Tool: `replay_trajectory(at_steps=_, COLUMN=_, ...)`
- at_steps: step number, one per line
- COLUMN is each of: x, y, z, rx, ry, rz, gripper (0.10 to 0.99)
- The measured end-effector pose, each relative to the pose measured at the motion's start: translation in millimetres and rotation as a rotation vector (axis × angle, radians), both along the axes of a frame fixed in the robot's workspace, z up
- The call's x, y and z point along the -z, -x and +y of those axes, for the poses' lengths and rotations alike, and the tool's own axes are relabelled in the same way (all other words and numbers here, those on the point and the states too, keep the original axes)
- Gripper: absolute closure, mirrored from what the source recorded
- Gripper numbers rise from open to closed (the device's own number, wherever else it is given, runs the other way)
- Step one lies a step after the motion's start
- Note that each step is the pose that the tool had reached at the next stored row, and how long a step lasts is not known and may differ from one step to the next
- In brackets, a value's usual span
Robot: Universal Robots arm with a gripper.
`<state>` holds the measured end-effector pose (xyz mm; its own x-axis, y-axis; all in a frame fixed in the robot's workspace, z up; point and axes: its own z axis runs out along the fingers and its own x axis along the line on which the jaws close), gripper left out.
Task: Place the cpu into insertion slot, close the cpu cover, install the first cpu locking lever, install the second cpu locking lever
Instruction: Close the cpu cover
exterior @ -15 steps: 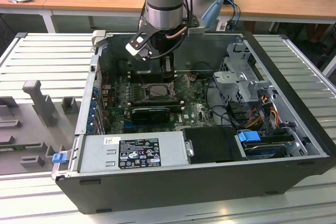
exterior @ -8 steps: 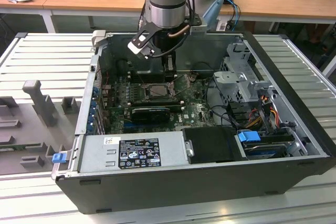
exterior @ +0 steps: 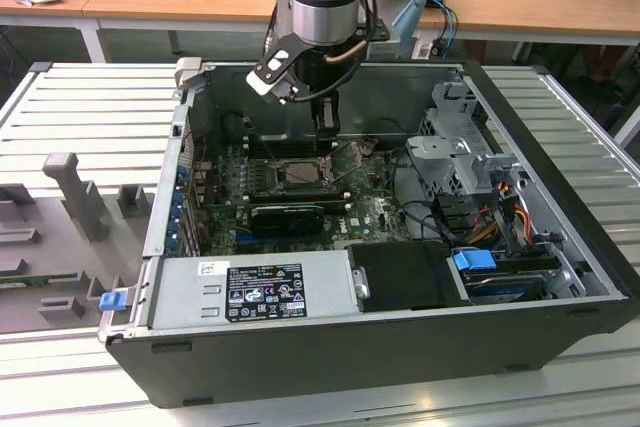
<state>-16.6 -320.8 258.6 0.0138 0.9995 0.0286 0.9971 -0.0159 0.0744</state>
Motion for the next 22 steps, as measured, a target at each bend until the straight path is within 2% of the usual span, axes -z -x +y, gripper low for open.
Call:
replay_trajectory(at_steps=10, x=0.0, y=-9.6, z=-0.1, rx=0.001, ry=0.000, rz=0.0035, gripper=0.980)
replay_trajectory(at_steps=15, x=0.0, y=-24.3, z=-0.1, rx=0.001, ry=0.000, rz=0.0070, gripper=0.980)
replay_trajectory(at_steps=22, x=0.1, y=-47.5, z=0.0, rx=0.001, ry=0.000, rz=0.0068, gripper=0.980)
